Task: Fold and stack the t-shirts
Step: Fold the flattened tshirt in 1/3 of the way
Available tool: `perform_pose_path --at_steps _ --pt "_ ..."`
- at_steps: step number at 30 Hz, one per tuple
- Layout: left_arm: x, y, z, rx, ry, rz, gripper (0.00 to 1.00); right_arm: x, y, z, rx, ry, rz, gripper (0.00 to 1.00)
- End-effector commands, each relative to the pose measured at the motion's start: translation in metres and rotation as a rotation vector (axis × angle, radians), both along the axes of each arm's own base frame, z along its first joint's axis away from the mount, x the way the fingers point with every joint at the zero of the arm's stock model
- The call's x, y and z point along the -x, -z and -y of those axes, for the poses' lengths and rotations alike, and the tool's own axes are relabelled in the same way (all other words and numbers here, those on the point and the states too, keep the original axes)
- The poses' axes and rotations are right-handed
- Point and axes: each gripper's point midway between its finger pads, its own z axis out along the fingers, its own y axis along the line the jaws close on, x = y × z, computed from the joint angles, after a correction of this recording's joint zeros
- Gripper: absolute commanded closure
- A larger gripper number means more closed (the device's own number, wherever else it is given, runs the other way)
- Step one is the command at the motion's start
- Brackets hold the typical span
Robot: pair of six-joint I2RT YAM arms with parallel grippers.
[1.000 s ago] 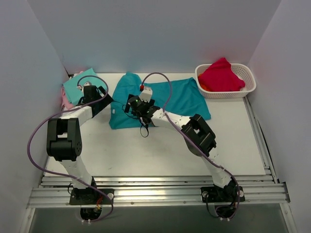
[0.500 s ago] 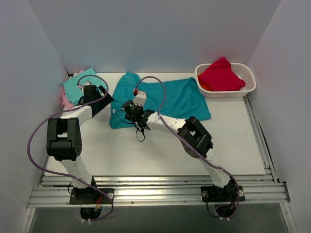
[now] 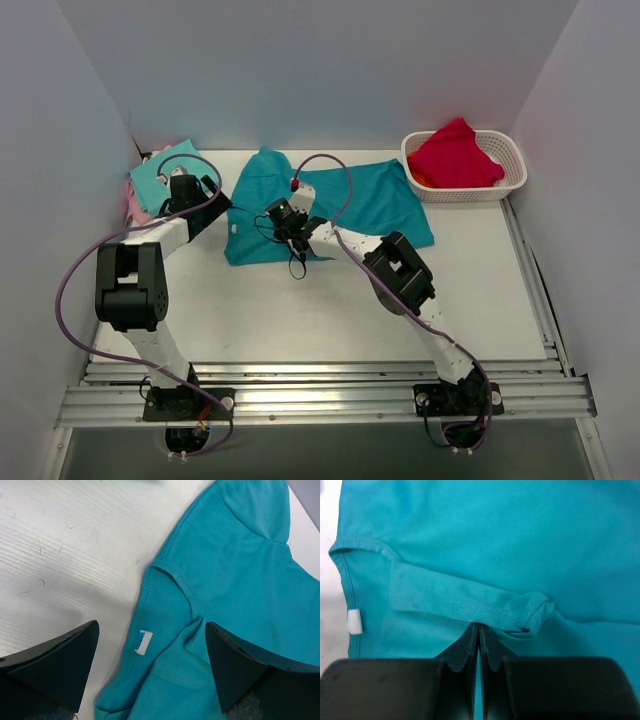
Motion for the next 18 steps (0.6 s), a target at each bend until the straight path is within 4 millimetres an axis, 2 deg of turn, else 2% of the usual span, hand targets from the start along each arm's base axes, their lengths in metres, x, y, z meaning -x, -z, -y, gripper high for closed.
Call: perform_pose_path --at_steps 1,6,10,11,12,13,14,15,16,17,18 --pt "-0.015 -0.027 -0.004 0.010 -0.005 0.089 0.04 -0.014 -0.014 0.001 -0.020 0.022 0.022 1.00" --pt "-0.014 -0.026 -0.004 0.010 -0.005 0.090 0.04 -0.024 -0.002 0.010 -0.023 0.039 0.008 1.00" --pt "-0.013 -0.028 -0.004 0.010 -0.005 0.095 0.04 -0.040 0.005 0.014 -0.022 0.054 0.019 1.00" --pt "-0.012 -0.028 -0.004 0.008 -0.005 0.095 0.04 -0.053 -0.008 0.009 -0.052 0.059 0.056 1.00" --pt "-0.013 -0.028 -0.004 0.008 -0.005 0.096 0.04 -0.060 0.002 0.010 -0.041 0.054 0.061 1.00" --pt "-0.013 -0.027 -0.004 0.008 -0.005 0.095 0.04 -0.074 0.001 0.015 -0.055 0.064 0.074 1.00" --pt "-0.013 -0.027 -0.004 0.008 -0.005 0.095 0.04 -0.094 -0.022 0.005 -0.118 0.057 0.145 1.00" --pt "-0.013 -0.028 -0.004 0.008 -0.005 0.096 0.04 -0.104 -0.011 0.005 -0.112 0.034 0.156 1.00" --pt "-0.013 -0.028 -0.004 0.008 -0.005 0.096 0.04 -0.121 -0.016 0.010 -0.145 0.029 0.172 1.00" --pt "-0.012 -0.027 -0.004 0.008 -0.005 0.095 0.04 -0.139 -0.044 0.005 -0.208 0.024 0.233 1.00" --pt "-0.012 -0.030 -0.004 0.008 -0.004 0.102 0.04 -0.146 -0.047 0.005 -0.221 0.005 0.252 0.93"
